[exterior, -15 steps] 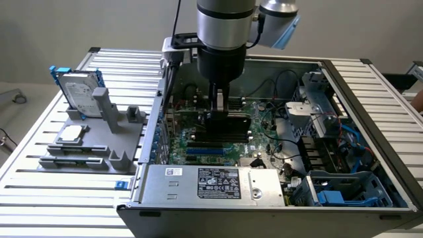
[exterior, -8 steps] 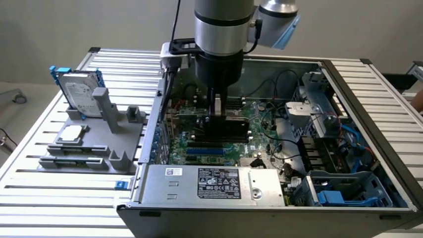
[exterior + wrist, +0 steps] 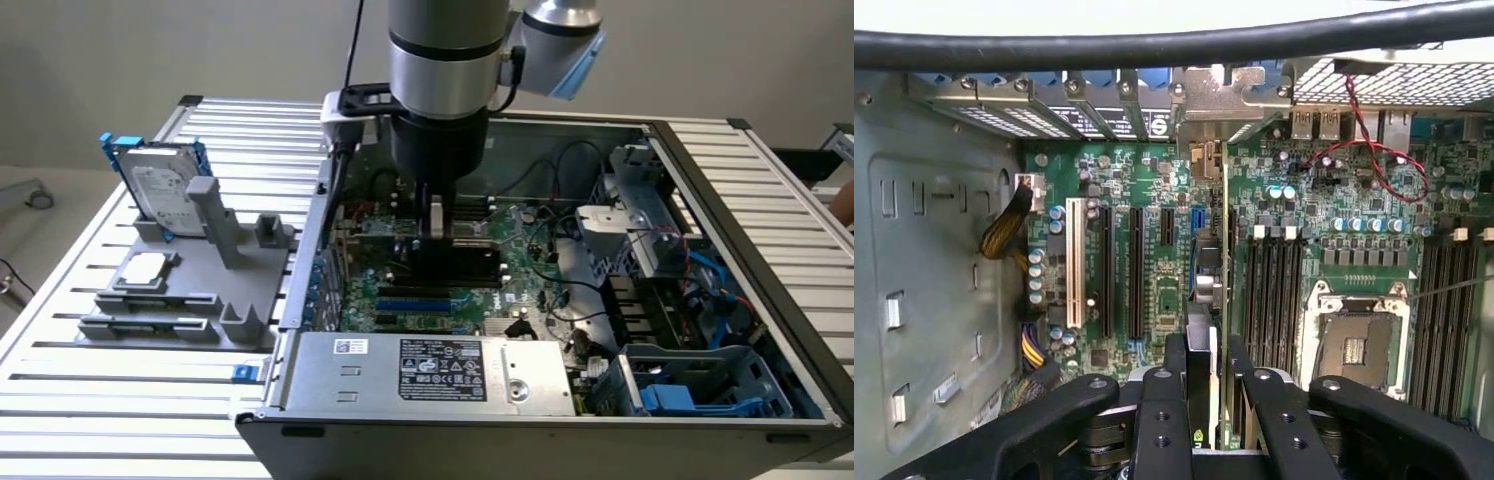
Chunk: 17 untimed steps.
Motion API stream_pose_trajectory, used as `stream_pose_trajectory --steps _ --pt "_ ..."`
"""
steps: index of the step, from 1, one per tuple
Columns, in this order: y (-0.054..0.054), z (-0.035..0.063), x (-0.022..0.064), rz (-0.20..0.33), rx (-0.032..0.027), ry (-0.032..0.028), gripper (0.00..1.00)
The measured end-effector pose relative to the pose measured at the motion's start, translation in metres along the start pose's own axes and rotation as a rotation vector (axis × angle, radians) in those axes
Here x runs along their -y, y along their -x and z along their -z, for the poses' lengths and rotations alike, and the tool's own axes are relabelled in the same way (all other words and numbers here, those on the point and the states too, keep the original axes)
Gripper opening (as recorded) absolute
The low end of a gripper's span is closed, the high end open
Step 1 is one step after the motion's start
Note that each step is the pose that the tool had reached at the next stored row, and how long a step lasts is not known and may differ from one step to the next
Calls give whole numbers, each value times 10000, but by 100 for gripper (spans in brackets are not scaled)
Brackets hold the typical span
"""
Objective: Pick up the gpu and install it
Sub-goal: 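Insert the gpu into the slot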
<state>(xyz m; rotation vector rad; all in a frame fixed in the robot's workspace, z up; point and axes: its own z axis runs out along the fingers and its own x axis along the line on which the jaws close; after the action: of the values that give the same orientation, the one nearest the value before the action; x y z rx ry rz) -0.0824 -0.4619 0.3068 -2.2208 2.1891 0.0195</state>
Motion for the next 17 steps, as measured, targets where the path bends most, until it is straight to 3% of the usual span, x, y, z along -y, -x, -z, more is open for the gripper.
stream_pose_trajectory --steps 17 --pt "-9 -71 -36 -1 1 0 26"
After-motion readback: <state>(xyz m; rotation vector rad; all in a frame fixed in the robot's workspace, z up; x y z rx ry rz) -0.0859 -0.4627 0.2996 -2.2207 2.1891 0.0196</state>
